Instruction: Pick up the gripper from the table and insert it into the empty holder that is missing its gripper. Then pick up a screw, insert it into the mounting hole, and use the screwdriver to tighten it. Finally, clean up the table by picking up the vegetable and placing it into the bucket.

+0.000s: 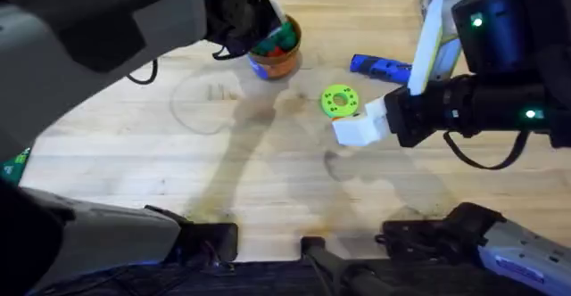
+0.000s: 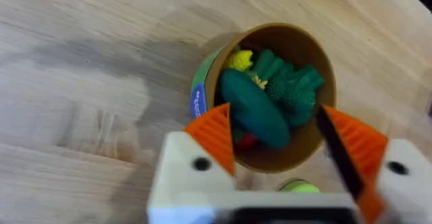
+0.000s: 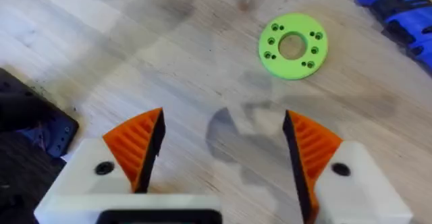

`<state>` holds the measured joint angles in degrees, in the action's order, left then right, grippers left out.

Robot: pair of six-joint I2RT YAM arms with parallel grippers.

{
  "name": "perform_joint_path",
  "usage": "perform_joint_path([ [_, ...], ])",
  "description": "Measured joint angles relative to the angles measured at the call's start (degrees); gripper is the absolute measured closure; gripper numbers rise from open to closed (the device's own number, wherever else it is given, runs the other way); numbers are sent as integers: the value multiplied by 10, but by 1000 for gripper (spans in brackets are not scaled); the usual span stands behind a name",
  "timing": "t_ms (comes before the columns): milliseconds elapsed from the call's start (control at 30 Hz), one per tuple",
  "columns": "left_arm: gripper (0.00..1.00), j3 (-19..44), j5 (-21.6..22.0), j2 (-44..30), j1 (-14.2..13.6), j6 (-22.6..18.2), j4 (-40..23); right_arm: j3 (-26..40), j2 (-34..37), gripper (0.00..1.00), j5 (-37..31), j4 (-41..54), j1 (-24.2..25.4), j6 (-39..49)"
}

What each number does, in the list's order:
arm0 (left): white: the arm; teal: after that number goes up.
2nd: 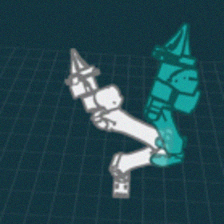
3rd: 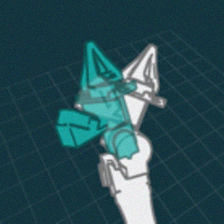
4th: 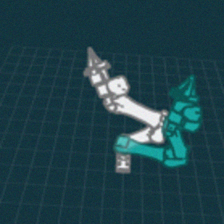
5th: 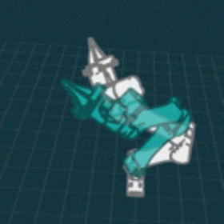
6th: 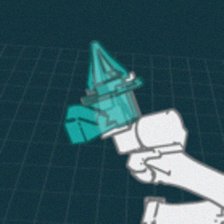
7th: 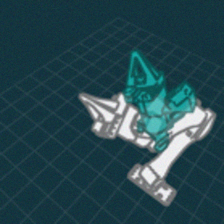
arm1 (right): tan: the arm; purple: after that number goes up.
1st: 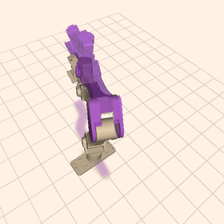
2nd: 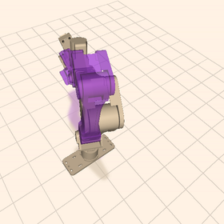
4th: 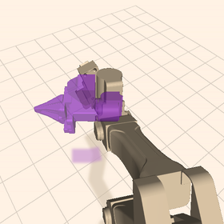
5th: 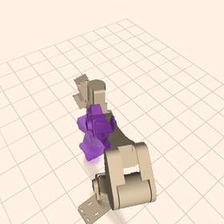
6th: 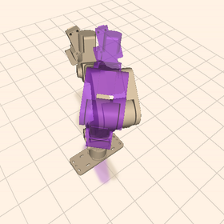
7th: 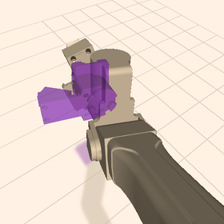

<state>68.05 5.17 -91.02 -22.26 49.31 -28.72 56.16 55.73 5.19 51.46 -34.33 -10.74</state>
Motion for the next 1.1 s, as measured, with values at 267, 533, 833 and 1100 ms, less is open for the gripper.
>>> perform_joint_path([
  [267, 13, 0, -9, -2, 0, -8, 6, 0, 2, 8, -11, -1, 0, 0],
  [533, 13, 14, -10, 47, 1, -97, -83, 0, 7, 8, -15, 0, 0, 0],
  [833, 14, 41, -9, 211, 1, -257, -247, 6, -41, 8, -15, 15, 0, 0],
  [1100, 14, 41, -9, 278, 1, -337, -355, 11, -106, 8, -15, 45, 0, 0],
])
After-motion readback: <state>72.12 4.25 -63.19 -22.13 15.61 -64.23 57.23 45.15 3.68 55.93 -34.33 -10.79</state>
